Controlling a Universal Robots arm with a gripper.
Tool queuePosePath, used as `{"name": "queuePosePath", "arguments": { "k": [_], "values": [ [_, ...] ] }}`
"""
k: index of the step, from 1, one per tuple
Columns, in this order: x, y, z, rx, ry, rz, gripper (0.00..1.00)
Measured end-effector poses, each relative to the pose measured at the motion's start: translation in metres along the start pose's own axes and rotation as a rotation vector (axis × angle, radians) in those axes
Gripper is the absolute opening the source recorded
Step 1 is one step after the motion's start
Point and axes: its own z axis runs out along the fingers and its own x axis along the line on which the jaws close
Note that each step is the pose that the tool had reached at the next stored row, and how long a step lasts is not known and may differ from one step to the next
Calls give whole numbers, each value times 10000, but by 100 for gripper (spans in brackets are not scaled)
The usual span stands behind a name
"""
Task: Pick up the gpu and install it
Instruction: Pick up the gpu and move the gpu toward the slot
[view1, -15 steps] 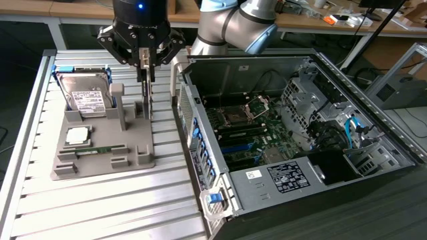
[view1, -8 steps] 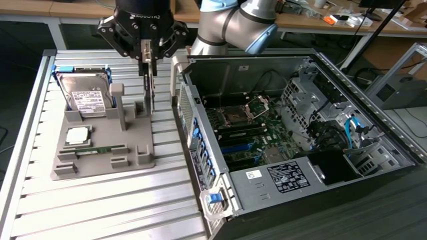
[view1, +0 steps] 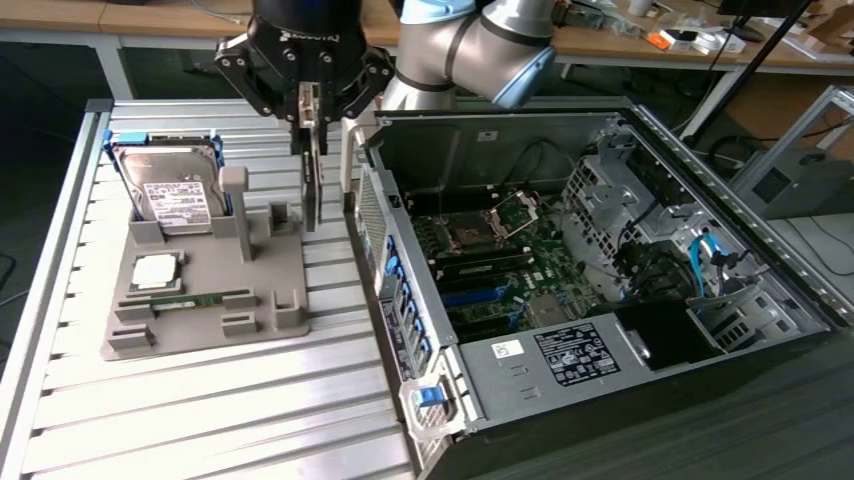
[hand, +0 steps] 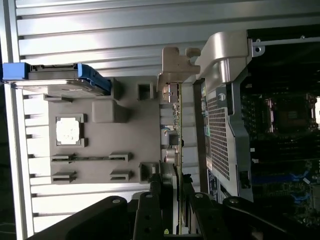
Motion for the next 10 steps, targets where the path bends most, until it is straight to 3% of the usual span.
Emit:
{"name": "queuePosePath", "arguments": {
  "k": [3, 4, 5, 8, 9, 10],
  "values": [
    [-80, 5, -1, 21, 71, 4, 27],
    [-101, 7, -4, 54, 93, 6, 27],
    [-118, 8, -8, 135, 111, 9, 27],
    [-162, 12, -15, 520, 148, 21, 27],
    [-181, 14, -17, 577, 166, 21, 27],
    [-198, 15, -19, 581, 187, 22, 27]
  ]
}}
